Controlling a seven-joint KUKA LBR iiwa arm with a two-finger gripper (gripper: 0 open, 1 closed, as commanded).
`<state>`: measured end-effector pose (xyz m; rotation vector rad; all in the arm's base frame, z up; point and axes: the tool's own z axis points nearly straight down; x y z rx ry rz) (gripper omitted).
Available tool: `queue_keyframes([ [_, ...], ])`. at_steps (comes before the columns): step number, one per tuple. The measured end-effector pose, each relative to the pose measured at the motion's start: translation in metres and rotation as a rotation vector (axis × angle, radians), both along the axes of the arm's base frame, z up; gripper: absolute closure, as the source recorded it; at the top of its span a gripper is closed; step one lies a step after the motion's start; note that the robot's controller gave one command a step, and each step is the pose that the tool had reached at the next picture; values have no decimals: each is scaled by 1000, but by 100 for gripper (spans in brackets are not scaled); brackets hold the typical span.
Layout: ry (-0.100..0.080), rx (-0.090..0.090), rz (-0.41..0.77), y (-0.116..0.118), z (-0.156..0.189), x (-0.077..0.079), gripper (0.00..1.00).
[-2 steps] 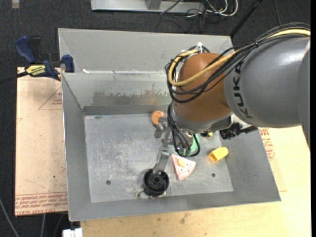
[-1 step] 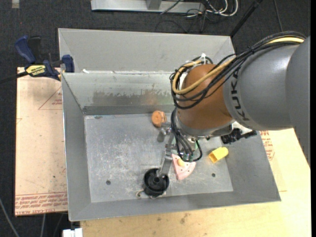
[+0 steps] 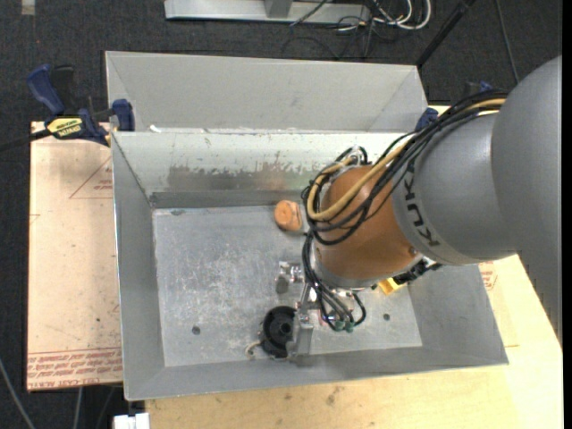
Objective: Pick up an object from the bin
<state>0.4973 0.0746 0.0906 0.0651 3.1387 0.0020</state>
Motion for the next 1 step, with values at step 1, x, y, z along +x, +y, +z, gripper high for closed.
queue_keyframes([
  [1, -4, 4, -232, 11, -16, 30, 100],
])
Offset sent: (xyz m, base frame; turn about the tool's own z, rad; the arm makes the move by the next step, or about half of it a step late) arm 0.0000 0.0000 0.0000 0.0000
